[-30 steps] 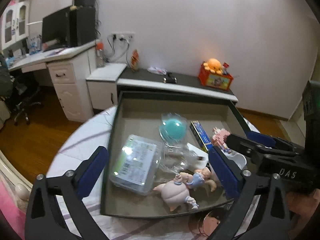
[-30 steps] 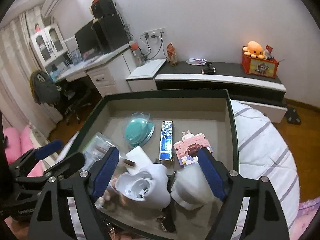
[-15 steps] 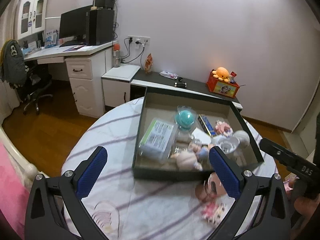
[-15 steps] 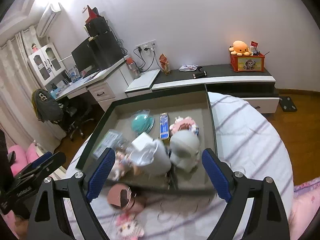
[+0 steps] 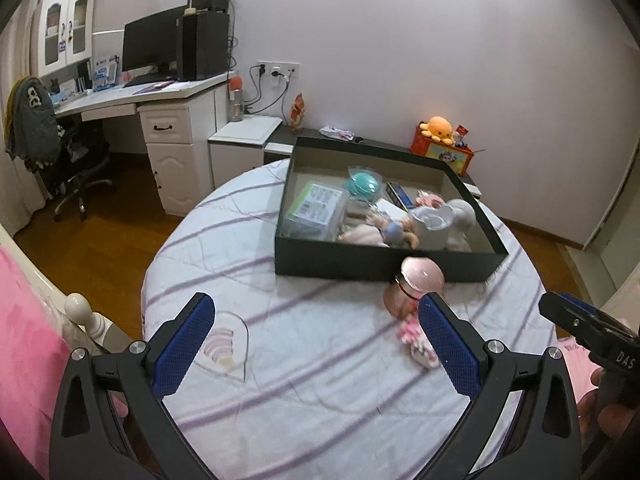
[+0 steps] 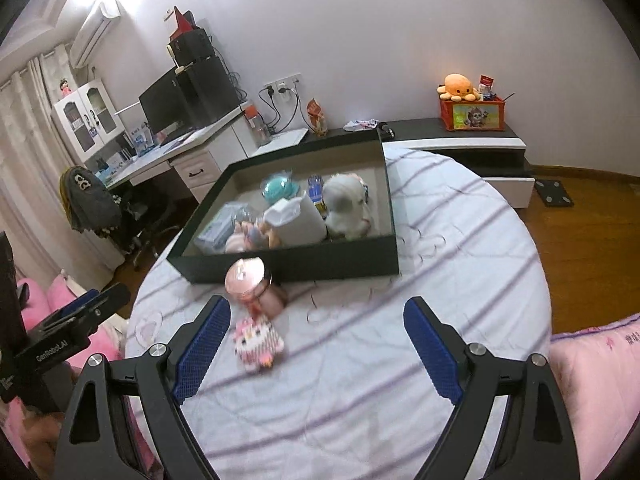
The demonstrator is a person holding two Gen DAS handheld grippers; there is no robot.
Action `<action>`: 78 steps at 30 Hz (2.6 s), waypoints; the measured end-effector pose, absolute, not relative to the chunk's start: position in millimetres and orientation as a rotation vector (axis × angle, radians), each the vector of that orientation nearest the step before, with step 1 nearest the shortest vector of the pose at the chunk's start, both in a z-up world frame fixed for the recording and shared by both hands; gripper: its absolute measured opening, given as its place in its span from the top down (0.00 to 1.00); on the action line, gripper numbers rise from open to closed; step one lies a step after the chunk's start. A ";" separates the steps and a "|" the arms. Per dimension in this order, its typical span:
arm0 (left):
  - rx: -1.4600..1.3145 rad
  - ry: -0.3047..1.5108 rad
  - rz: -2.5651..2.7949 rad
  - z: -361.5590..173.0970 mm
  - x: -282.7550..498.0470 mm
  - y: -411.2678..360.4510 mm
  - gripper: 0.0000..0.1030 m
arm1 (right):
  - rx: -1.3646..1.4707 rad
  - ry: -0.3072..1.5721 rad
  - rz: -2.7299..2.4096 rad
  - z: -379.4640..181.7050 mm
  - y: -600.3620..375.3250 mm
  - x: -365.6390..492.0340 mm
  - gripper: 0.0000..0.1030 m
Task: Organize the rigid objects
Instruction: 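Withdraw both grippers toward the rose-gold jar and Hello Kitty figure, then grasp the Hello Kitty block figure with the right gripper while the left grasps the rose-gold jar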
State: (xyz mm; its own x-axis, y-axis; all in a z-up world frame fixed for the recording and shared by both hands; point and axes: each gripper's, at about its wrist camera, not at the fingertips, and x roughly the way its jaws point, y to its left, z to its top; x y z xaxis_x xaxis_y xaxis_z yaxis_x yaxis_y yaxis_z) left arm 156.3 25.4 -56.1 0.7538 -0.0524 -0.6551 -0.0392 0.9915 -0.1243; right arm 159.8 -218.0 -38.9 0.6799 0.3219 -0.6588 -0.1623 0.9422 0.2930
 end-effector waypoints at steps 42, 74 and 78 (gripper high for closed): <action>-0.134 0.823 0.003 -101.3 174.0 30.2 0.00 | 0.030 0.950 0.388 -104.9 -144.4 192.5 0.13; -0.089 0.882 -0.109 -123.6 226.0 -45.7 0.00 | 0.000 0.913 0.328 -115.4 -194.2 205.8 0.56; -0.084 0.894 -0.091 -131.4 242.6 -55.4 0.00 | 0.012 0.907 0.309 -116.0 -203.1 211.1 0.56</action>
